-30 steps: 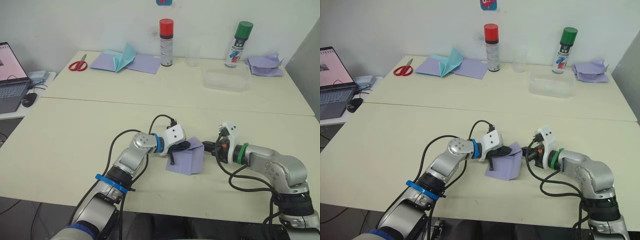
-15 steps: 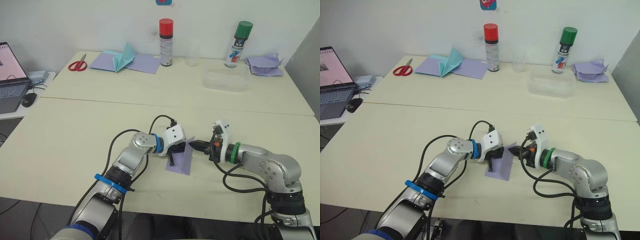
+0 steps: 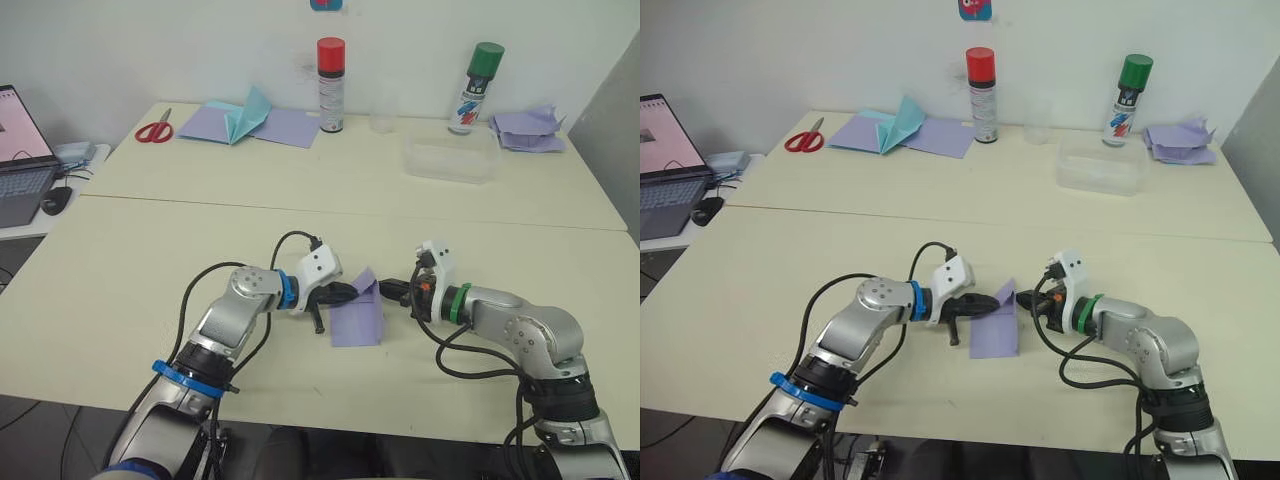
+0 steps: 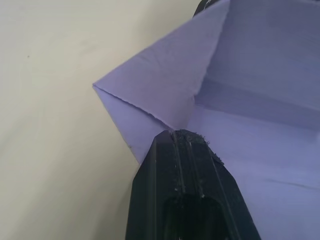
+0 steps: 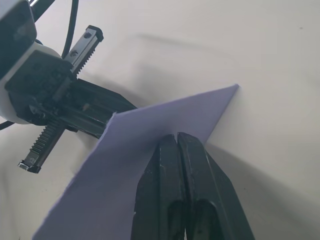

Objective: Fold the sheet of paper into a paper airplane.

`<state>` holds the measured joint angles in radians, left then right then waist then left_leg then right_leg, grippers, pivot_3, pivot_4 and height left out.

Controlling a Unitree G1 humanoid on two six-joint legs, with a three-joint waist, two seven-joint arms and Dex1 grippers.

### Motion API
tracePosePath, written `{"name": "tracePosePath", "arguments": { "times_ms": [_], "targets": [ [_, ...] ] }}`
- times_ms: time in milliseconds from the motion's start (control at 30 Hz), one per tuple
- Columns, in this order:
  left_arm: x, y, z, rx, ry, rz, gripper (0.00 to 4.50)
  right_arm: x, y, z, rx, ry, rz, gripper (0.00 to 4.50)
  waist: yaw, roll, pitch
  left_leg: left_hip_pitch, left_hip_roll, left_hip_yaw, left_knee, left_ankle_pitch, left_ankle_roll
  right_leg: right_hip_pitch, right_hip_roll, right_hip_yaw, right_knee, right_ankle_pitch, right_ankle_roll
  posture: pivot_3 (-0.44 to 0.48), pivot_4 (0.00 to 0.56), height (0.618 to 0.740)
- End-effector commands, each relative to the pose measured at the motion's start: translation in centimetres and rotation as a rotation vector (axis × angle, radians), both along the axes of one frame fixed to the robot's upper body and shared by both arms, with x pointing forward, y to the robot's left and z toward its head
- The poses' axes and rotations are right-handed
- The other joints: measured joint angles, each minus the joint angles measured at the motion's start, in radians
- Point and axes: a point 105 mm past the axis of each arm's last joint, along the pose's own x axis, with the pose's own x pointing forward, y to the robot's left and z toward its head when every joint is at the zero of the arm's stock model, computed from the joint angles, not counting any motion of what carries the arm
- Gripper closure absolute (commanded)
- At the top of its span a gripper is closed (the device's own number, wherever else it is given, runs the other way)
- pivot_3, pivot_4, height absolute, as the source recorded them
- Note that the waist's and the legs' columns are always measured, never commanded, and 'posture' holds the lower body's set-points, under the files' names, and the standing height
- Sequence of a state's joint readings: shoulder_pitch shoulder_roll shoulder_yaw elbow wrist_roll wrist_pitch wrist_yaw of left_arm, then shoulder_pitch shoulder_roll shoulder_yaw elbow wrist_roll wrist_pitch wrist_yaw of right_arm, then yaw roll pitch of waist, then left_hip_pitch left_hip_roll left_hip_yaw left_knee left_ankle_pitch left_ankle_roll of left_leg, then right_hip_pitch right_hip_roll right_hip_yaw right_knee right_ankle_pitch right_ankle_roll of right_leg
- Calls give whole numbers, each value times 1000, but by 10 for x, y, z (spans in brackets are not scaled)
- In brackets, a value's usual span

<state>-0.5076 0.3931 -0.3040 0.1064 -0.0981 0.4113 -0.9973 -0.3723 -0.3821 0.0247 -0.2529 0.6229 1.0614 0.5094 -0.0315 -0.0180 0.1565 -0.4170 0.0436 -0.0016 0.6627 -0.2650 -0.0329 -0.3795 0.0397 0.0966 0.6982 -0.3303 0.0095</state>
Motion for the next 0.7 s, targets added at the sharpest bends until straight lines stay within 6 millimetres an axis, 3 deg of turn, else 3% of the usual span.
{"name": "tracePosePath", "arguments": {
  "times_ms": [33, 267, 500, 700],
  "targets": [
    [2, -11, 12, -45, -41, -7, 4469, 2, 5, 12, 22, -47, 31, 4500, 0, 0, 0, 0, 0, 0, 0, 0, 0, 0, 0, 0, 0, 0, 0, 0, 150, 740],
    [7, -24, 11, -53, -45, -22, 4469, 2, 9, 15, 31, -51, 48, 4500, 1, 0, 0, 0, 0, 0, 0, 0, 0, 0, 0, 0, 0, 0, 0, 0, 150, 740],
    [4, -26, -1, -14, -12, -58, 4469, -1, 13, 17, 42, -55, 52, 4500, 0, 0, 0, 0, 0, 0, 0, 0, 0, 0, 0, 0, 0, 0, 0, 0, 150, 740],
    [8, -13, -1, 14, -12, -37, 4469, -2, 19, 13, 51, -49, 55, 4500, 0, 0, 0, 0, 0, 0, 0, 0, 0, 0, 0, 0, 0, 0, 0, 0, 150, 740]
  ]
}}
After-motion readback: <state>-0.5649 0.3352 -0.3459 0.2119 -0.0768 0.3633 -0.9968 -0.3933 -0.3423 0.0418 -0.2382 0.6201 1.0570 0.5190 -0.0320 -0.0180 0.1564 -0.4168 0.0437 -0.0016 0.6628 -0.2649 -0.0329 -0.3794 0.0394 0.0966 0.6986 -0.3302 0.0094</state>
